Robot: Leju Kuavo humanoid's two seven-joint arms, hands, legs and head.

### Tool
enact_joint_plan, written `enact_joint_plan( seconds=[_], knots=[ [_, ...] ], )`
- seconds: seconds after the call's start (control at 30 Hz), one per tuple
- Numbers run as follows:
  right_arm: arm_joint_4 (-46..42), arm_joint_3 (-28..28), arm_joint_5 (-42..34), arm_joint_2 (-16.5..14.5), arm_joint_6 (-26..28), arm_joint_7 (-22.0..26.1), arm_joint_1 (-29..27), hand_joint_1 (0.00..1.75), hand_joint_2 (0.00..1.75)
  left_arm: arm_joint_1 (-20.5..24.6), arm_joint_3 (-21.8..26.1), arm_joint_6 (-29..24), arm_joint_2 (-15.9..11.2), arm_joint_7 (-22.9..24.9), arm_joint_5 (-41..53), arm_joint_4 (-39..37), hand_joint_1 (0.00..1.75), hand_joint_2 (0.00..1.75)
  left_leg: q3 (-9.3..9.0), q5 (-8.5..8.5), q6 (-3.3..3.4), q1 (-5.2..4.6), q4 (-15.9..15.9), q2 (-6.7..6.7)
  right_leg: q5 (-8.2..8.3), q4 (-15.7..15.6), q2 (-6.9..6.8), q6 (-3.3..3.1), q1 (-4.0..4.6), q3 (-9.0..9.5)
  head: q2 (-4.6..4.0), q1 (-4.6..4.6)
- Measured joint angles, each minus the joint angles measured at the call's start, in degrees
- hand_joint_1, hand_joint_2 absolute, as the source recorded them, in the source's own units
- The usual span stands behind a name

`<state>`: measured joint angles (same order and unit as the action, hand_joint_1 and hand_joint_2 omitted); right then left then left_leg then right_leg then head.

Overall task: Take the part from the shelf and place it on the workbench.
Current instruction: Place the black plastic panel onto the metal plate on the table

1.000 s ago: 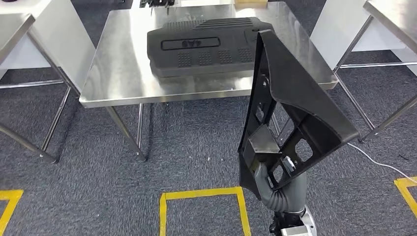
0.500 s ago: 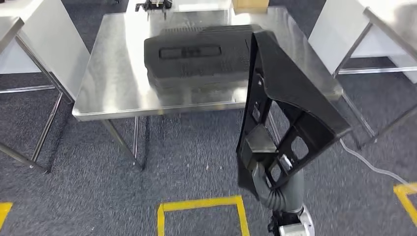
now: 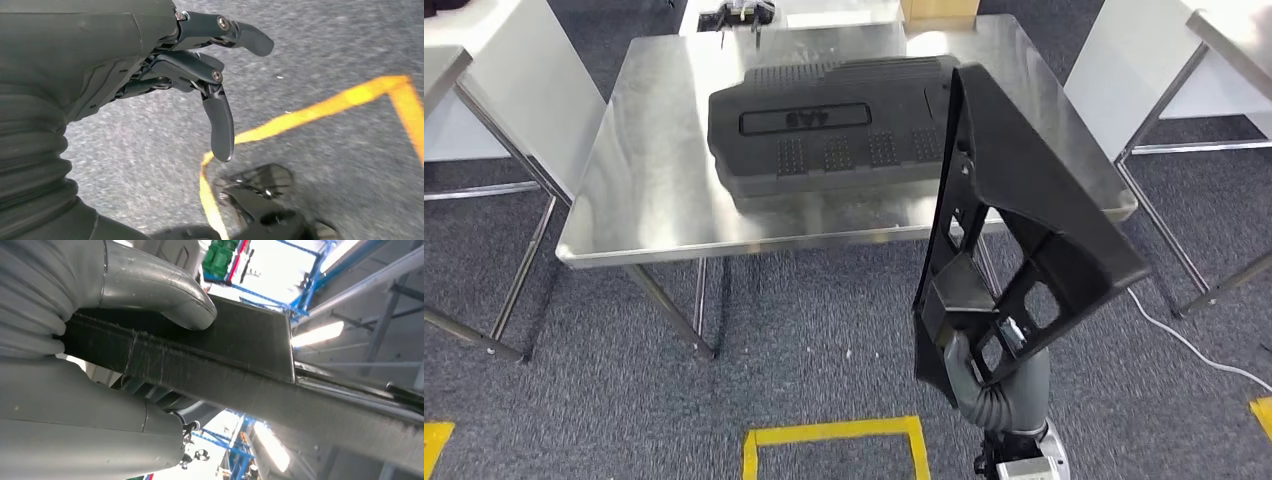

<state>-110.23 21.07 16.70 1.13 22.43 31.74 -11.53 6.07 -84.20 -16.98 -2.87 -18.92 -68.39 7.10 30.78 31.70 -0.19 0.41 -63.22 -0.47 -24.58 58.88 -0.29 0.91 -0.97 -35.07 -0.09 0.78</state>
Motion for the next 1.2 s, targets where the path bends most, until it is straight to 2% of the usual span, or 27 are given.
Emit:
enact_joint_plan(
  seconds=[0.1,0.13,0.17,0.2,0.23,0.27,0.3,0.33,0.37,0.47,0.5,0.53,0.6,0.63,0.67,0.7,0.77,0.8,0.83,0.87,0.93,1.0,1.03,1.1,1.13,1.17,1.2],
  knots=[
    [0.03,-0.02,0.07,-0.07,-0.03,0.00,-0.04,1.75,1.75,-0.02,0.01,0.02,0.09,0.01,-0.10,0.02,0.00,1.75,6.37,3.60,-0.30,0.09,-9.82,0.18,-0.95,-0.09,0.06,-1.16,0.30,1.34,0.00,0.13],
    [0.04,-0.01,0.26,-0.08,-0.05,0.00,-0.06,1.75,1.75,-0.06,0.01,0.02,0.11,0.02,-0.20,0.02,0.00,1.75,8.14,4.19,-0.34,0.10,-11.51,0.19,-1.29,-0.09,0.16,-1.34,0.44,1.76,0.00,0.10],
    [0.06,0.00,0.69,-0.08,-0.02,-0.03,-0.05,1.75,1.75,-0.12,0.01,0.03,0.11,0.04,-0.34,0.02,0.00,1.75,9.02,3.56,-0.31,0.11,-11.30,0.19,-1.66,-0.09,0.29,-1.40,0.53,2.24,0.00,0.11],
    [0.10,0.03,1.45,-0.08,0.15,-0.12,-0.04,1.75,1.75,-0.16,0.01,0.05,0.08,0.06,-0.50,0.01,0.00,1.75,8.93,1.55,-0.23,0.12,-9.19,0.19,-2.06,-0.09,0.43,-1.34,0.58,2.81,0.00,0.14],
    [0.16,0.10,2.70,-0.09,0.54,-0.33,0.03,1.75,1.75,-0.18,0.01,0.10,0.01,0.07,-0.63,0.01,0.00,1.75,8.02,-1.46,-0.08,0.12,-5.60,0.21,-2.49,-0.09,0.53,-1.21,0.60,3.36,0.00,0.13],
    [0.28,0.22,4.22,-0.09,1.11,-0.66,0.20,1.75,1.75,-0.22,0.01,0.15,-0.06,0.09,-0.73,0.00,0.00,1.75,7.02,-3.78,0.08,0.06,-2.14,0.23,-2.87,-0.04,0.61,-1.02,0.67,3.95,0.00,0.14],
    [0.42,0.39,5.88,-0.08,1.75,-1.08,0.50,1.75,1.75,-0.20,0.01,0.25,-0.13,0.11,-0.77,0.00,0.00,1.75,6.25,-4.93,0.29,-0.04,0.51,0.25,-3.18,-0.01,0.67,-0.78,0.76,4.21,0.00,0.17],
    [0.59,0.62,7.64,-0.05,2.38,-1.66,0.97,1.75,1.75,-0.17,0.01,0.34,-0.17,0.13,-0.79,0.01,0.00,1.75,5.72,-5.65,0.55,-0.16,2.03,0.27,-3.43,0.04,0.71,-0.50,0.89,4.23,0.00,0.19],
    [0.80,0.87,9.42,0.01,2.92,-2.31,1.58,1.75,1.75,-0.16,0.01,0.43,-0.19,0.15,-0.80,0.01,0.00,1.75,5.63,-5.46,0.78,-0.28,2.33,0.27,-3.59,0.07,0.74,-0.25,1.00,4.21,0.00,0.21],
    [1.44,1.73,15.40,0.43,4.43,-4.73,4.14,1.75,1.75,-0.05,-0.11,0.63,-0.20,0.21,-0.76,0.01,0.00,1.75,5.14,-6.38,1.46,-0.02,2.85,0.28,-4.22,0.65,0.71,0.41,1.01,3.62,0.00,0.21],
    [1.66,2.02,17.45,0.66,4.90,-5.60,5.28,1.75,1.75,0.07,-0.21,0.68,-0.20,0.23,-0.72,0.02,0.00,1.75,5.01,-6.42,1.70,0.13,3.02,0.28,-4.86,2.24,0.68,0.56,0.95,2.70,0.00,0.11],
    [1.93,2.29,19.58,0.92,5.31,-6.56,6.51,1.75,1.75,0.20,-0.34,0.73,-0.19,0.27,-0.68,0.02,0.00,1.75,4.92,-6.39,1.90,0.24,3.13,0.27,-5.89,5.13,0.66,0.63,0.82,0.98,0.00,0.02],
    [2.72,2.79,24.48,1.51,6.14,-8.73,9.06,1.75,1.75,0.42,-0.59,0.93,-0.22,0.46,-0.56,0.02,0.00,1.75,4.87,-6.16,2.20,0.24,3.14,0.22,-7.88,13.01,0.65,0.76,0.63,-3.93,0.00,-0.17],
    [3.25,3.06,27.53,1.84,6.65,-10.03,10.27,1.75,1.75,0.48,-0.71,1.04,-0.22,0.60,-0.40,0.02,0.00,1.75,4.81,-6.03,2.26,0.24,3.14,0.19,-8.16,15.82,0.65,1.01,0.50,-6.07,0.00,-0.18],
    [3.83,3.31,30.73,2.17,7.15,-11.39,11.51,1.75,1.75,0.54,-0.83,1.16,-0.22,0.75,-0.20,0.02,0.00,1.75,4.70,-5.88,2.27,0.26,3.14,0.13,-7.51,16.52,0.65,1.48,0.36,-7.23,0.00,-0.19],
    [4.47,3.58,33.80,2.47,7.57,-12.82,12.81,1.75,1.75,0.62,-0.96,1.23,-0.19,0.91,0.04,0.02,0.00,1.75,4.50,-5.72,2.20,0.30,3.14,0.05,-6.02,14.83,0.63,2.09,0.18,-7.16,0.00,-0.20],
    [5.67,4.06,38.03,2.95,7.94,-15.27,15.53,1.75,1.75,0.90,-1.31,1.34,-0.12,1.16,0.37,0.02,0.00,1.75,4.02,-5.33,1.80,0.32,3.12,-0.10,-1.99,6.94,0.45,3.24,-0.16,-4.39,0.00,-0.27],
    [6.28,4.35,39.35,3.13,7.91,-16.31,16.90,1.75,1.75,1.08,-1.48,1.39,-0.11,1.32,0.45,0.02,0.00,1.75,3.88,-5.08,1.47,0.23,3.10,-0.17,-0.60,3.43,0.42,3.25,-0.18,-2.86,0.00,-0.32],
    [6.85,4.66,40.54,3.30,7.84,-17.27,18.17,1.75,1.75,1.27,-1.64,1.47,-0.13,1.47,0.48,0.01,0.00,1.75,3.81,-4.88,1.16,0.11,3.11,-0.22,0.15,1.24,0.40,2.90,-0.13,-1.85,0.00,-0.32],
    [7.49,5.01,41.76,3.49,7.73,-18.21,19.36,1.75,1.75,1.42,-1.78,1.56,-0.17,1.61,0.49,0.01,0.00,1.75,3.77,-4.72,0.84,0.02,3.15,-0.23,0.29,0.43,0.43,2.28,0.03,-1.45,0.00,-0.33],
    [8.68,5.70,44.26,3.90,7.43,-20.06,21.39,1.75,1.75,1.67,-2.07,1.72,-0.20,1.83,0.52,0.01,0.00,1.75,3.62,-4.52,0.20,0.18,3.30,-0.18,0.28,0.29,0.58,1.06,0.18,-1.16,0.00,-0.26],
    [9.76,6.37,46.47,4.27,7.07,-21.68,23.32,1.75,1.75,1.86,-2.33,1.84,-0.20,1.95,0.54,0.01,0.00,1.75,4.21,-3.55,-0.35,0.37,1.56,-0.04,0.11,0.06,0.61,0.10,0.03,-0.50,0.00,-0.09],
    [10.28,6.71,47.30,4.40,6.90,-22.28,24.21,1.75,1.75,1.95,-2.43,1.90,-0.20,1.99,0.55,0.02,0.00,1.75,5.37,-2.45,-0.52,0.42,-0.90,0.02,-0.03,-0.04,0.61,-0.32,-0.05,-0.09,0.00,0.03],
    [11.36,7.31,48.24,4.61,6.64,-22.93,25.54,1.75,1.75,2.05,-2.56,2.01,-0.18,2.08,0.55,0.02,0.00,1.75,9.39,0.27,-0.63,0.44,-8.28,0.12,-0.49,-0.03,0.61,-0.98,0.23,0.46,0.00,0.25],
    [11.87,7.60,48.53,4.72,6.50,-23.14,25.92,1.75,1.75,2.05,-2.64,2.04,-0.19,2.13,0.55,0.02,0.00,1.75,11.37,0.92,-0.61,0.44,-11.27,0.14,-0.71,-0.03,0.62,-1.19,0.43,0.71,0.00,0.21],
    [12.37,7.89,48.93,4.84,6.30,-23.44,26.23,1.75,1.75,2.03,-2.73,2.05,-0.19,2.19,0.55,0.02,0.00,1.75,12.59,0.54,-0.53,0.43,-12.52,0.14,-0.97,-0.02,0.67,-1.32,0.60,1.01,0.00,0.22],
    [12.86,8.16,49.35,4.97,6.11,-23.81,26.57,1.75,1.75,2.01,-2.81,2.05,-0.20,2.24,0.54,0.02,0.00,1.75,12.69,-0.96,-0.36,0.41,-11.54,0.14,-1.26,-0.01,0.73,-1.35,0.74,1.39,0.00,0.23]
  ],
)
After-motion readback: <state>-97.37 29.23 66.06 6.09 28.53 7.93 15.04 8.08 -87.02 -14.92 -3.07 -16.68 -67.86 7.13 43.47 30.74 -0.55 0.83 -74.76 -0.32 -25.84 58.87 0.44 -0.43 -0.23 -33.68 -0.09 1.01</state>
